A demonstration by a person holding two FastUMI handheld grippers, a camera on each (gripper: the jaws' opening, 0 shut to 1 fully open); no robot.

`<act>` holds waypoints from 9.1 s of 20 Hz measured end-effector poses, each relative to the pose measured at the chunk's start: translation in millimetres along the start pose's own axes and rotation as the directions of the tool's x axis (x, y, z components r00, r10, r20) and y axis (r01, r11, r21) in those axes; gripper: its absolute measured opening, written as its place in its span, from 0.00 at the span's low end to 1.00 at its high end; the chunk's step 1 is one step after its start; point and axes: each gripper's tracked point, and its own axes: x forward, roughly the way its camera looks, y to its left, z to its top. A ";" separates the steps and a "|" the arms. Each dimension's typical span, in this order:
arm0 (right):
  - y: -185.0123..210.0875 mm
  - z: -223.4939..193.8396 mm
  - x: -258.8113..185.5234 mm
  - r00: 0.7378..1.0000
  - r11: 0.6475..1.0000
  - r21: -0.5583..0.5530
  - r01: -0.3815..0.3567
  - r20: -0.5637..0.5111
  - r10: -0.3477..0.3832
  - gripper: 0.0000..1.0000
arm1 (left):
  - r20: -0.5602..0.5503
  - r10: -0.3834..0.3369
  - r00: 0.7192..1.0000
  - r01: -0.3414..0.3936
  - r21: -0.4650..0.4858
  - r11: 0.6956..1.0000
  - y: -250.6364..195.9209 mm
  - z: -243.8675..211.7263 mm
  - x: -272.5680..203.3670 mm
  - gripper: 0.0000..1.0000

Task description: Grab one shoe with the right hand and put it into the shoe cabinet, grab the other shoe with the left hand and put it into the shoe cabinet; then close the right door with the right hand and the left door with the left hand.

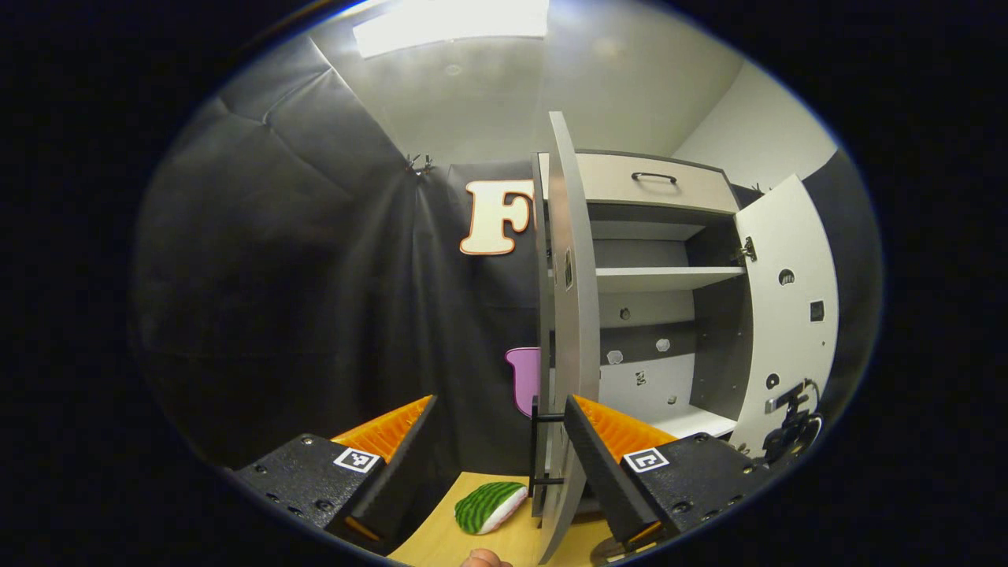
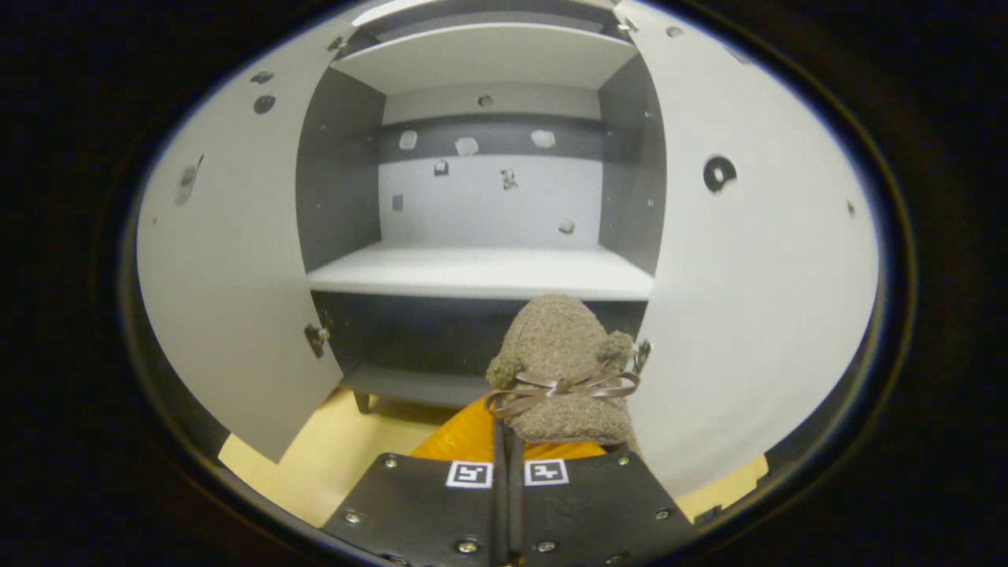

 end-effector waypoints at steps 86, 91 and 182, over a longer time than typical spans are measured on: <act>-132.4 307.5 -285.6 0.772 0.950 0.017 0.311 0.579 -0.263 0.76 | -0.680 -0.487 0.549 0.566 -0.128 0.815 -206.6 -360.0 -81.0 0.98; -142.5 300.4 -299.9 0.782 0.950 0.045 0.308 0.557 -0.280 0.76 | -0.798 -0.421 0.431 0.572 -0.119 0.811 -185.3 -437.0 -117.1 0.99; -274.1 212.5 -271.6 0.758 0.861 0.132 0.492 0.421 -0.498 0.77 | -0.616 -0.256 0.745 0.245 -0.105 0.964 -281.7 -284.2 354.5 0.36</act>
